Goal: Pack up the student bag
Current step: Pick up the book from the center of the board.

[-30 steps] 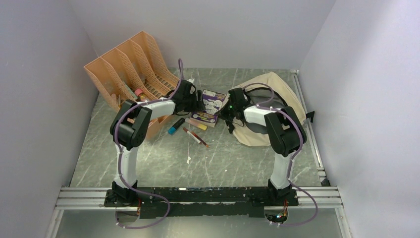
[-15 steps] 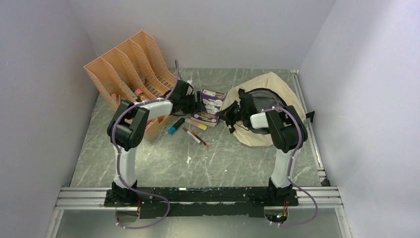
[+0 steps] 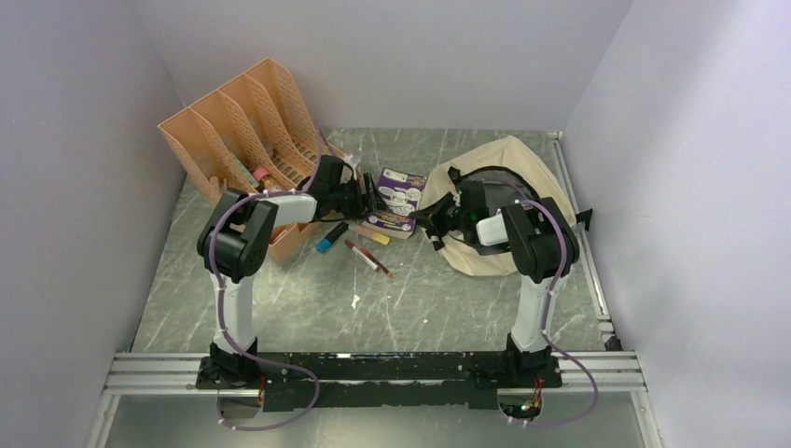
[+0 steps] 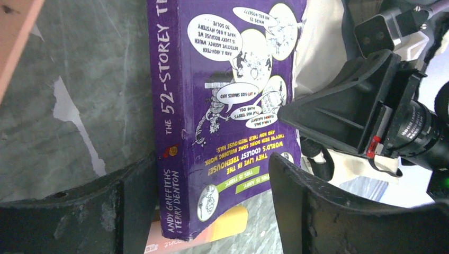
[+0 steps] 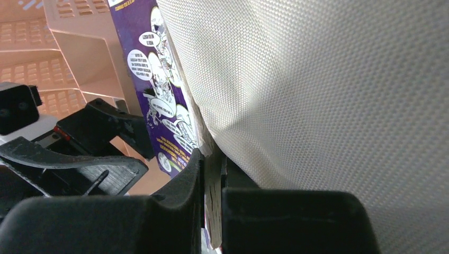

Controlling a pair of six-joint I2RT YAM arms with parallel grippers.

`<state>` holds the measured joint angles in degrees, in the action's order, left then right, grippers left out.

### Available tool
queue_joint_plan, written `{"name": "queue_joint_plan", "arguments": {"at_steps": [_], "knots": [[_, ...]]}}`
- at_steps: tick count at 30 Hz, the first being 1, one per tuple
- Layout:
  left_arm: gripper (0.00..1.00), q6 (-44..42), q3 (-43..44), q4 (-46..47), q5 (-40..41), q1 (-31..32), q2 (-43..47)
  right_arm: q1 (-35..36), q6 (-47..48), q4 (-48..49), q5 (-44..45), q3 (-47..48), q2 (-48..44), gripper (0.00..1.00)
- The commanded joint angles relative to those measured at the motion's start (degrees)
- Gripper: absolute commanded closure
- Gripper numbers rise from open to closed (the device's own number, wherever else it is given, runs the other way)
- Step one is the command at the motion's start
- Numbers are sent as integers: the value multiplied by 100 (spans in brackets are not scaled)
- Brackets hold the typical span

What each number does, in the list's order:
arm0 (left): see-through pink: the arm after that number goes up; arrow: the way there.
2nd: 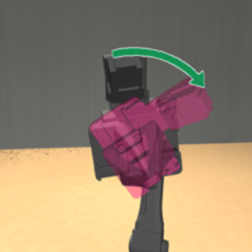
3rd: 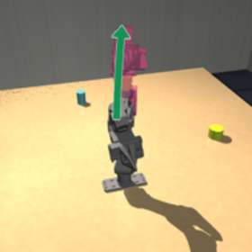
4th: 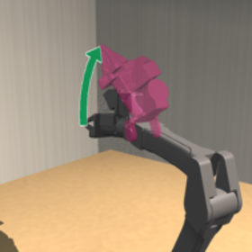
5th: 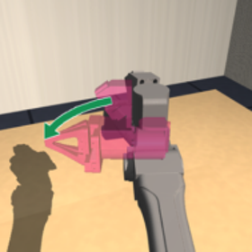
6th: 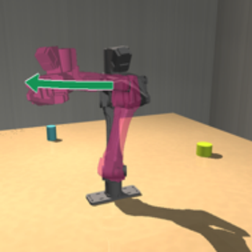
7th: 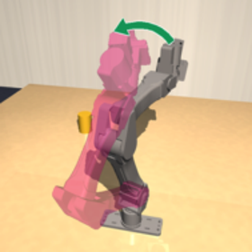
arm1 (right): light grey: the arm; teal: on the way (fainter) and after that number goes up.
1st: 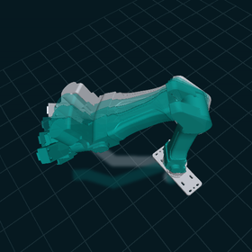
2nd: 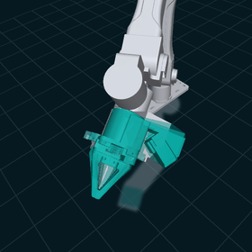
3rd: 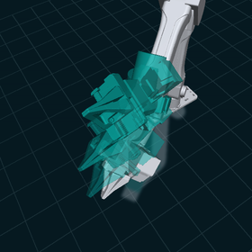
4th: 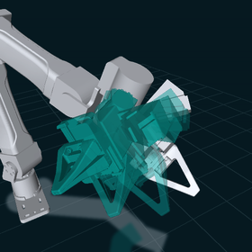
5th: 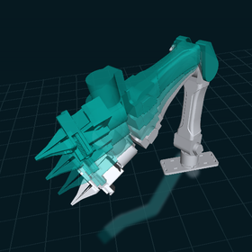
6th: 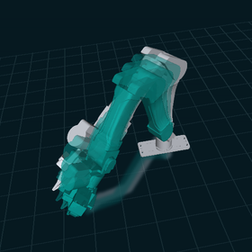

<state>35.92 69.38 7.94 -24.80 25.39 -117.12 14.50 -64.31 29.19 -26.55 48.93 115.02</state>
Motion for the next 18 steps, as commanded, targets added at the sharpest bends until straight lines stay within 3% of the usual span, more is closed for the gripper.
{"name": "queue_joint_plan", "arguments": {"at_steps": [1, 12, 18], "knots": [[23, 301, -389, 205, -668, 70, -166, -167, 137, -1262, 487, -435, 485, 100], [39, 521, -455, 916, -1319, 218, -123, -161, 316, -1288, 389, -356, 472, 100], [61, 443, -267, 883, -1341, 205, 56, -154, 624, -1416, 510, -288, 233, 99]]}}
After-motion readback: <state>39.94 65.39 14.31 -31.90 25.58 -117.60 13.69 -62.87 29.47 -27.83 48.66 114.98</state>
